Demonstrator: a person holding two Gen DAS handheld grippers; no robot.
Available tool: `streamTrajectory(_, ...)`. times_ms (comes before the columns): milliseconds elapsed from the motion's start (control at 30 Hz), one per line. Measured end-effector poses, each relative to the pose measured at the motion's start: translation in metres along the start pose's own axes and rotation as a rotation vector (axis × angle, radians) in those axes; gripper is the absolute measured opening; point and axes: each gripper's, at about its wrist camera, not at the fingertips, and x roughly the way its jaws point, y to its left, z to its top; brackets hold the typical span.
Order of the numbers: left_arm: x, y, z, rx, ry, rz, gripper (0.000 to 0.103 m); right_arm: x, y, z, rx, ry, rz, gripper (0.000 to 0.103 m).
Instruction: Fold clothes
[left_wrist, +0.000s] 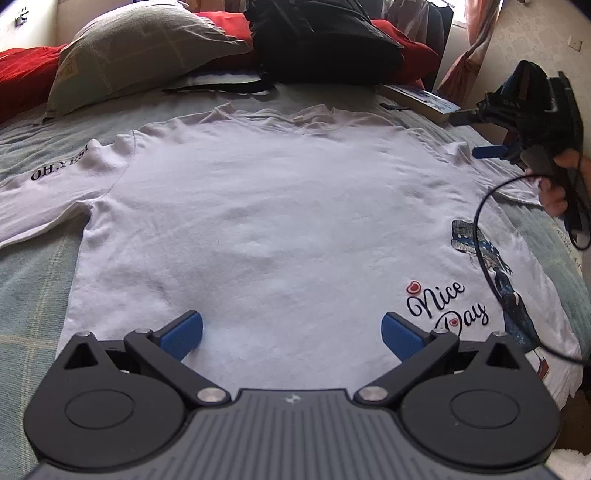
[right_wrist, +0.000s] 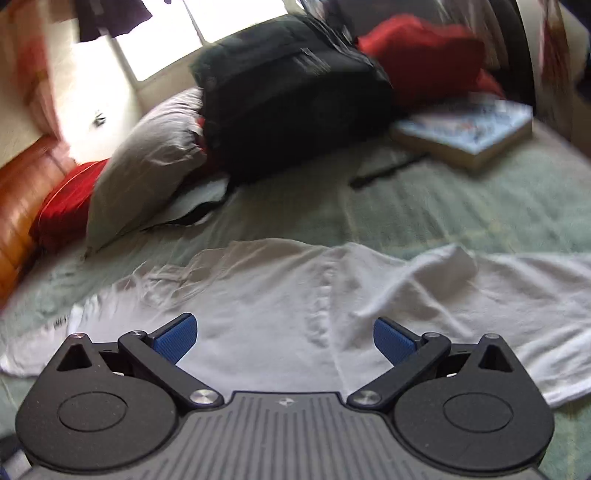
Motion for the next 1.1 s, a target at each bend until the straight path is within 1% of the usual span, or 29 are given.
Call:
streamTrajectory(67, 0.0, 0.002, 0.0, -0.002, -0.002, 0.0, 0.102, 0.022, -0.019, 0.013, 0.081, 0.055, 0.041, 0.103)
streamTrajectory(100, 0.0, 0.003, 0.0, -0.004, -0.005, -0.003, 0.102, 0.031, -0.026, 0.018, 0.106, 0.068, 0.048, 0.103)
streamTrajectory(200, 0.001, 0.008, 0.002, -0.005, -0.007, -0.001, 0.102, 0.046, -0.038, 0.03, 0.112, 0.04, 0.001, 0.103)
streamTrajectory(300, -0.001, 0.015, 0.007, -0.027, -0.009, 0.014, 0.102, 0.058, -0.047, 0.041, 0.116, 0.014, -0.046, 0.103)
streamTrajectory(367, -0.005, 0.017, 0.009, -0.044, -0.018, 0.013, 0.102, 0.05, -0.041, 0.046, 0.116, 0.001, -0.078, 0.103)
streamTrajectory(400, -0.008, 0.017, 0.01, -0.042, -0.023, 0.008, 0.102, 0.046, -0.036, 0.048, 0.109, 0.001, -0.079, 0.103)
streamTrajectory(500, -0.013, 0.012, 0.01, -0.024, -0.031, -0.01, 0.102, 0.041, -0.013, 0.043, 0.052, 0.058, -0.012, 0.103)
streamTrajectory(533, -0.013, 0.01, 0.01, -0.017, -0.028, -0.017, 0.102, 0.046, -0.007, 0.041, 0.034, 0.085, -0.004, 0.103)
streamTrajectory(600, -0.011, 0.008, 0.009, -0.01, -0.018, -0.032, 0.102, 0.062, 0.001, 0.037, 0.002, 0.125, -0.017, 0.103)
streamTrajectory(667, -0.006, 0.008, 0.007, -0.019, -0.007, -0.043, 0.102, 0.081, 0.004, 0.036, -0.027, 0.133, -0.065, 0.103)
streamTrajectory(700, -0.002, 0.009, 0.006, -0.027, -0.003, -0.039, 0.102, 0.088, 0.005, 0.038, -0.041, 0.115, -0.095, 0.103)
streamTrajectory(733, 0.0, 0.012, 0.004, -0.034, -0.003, -0.034, 0.102, 0.091, 0.008, 0.04, -0.058, 0.089, -0.132, 0.103)
streamTrajectory(800, 0.001, 0.015, 0.004, -0.042, -0.006, -0.031, 0.102, 0.093, 0.016, 0.044, -0.082, 0.061, -0.249, 0.103)
streamTrajectory(833, -0.002, 0.016, 0.006, -0.04, -0.01, -0.036, 0.102, 0.088, 0.023, 0.045, -0.098, 0.057, -0.271, 0.103)
streamTrajectory(900, -0.009, 0.02, 0.013, -0.03, -0.024, -0.038, 0.102, 0.072, 0.039, 0.042, -0.156, 0.055, -0.221, 0.103)
streamTrajectory(967, -0.012, 0.026, 0.022, -0.01, -0.047, -0.025, 0.102, 0.053, 0.059, 0.033, -0.228, 0.075, -0.171, 0.103)
streamTrajectory(1033, -0.006, 0.033, 0.03, -0.023, -0.047, -0.045, 0.102, 0.037, 0.077, 0.019, -0.283, 0.106, -0.138, 0.103)
streamTrajectory(1100, 0.002, 0.041, 0.038, -0.041, -0.044, -0.069, 0.102, 0.029, 0.091, 0.001, -0.313, 0.16, -0.105, 0.103)
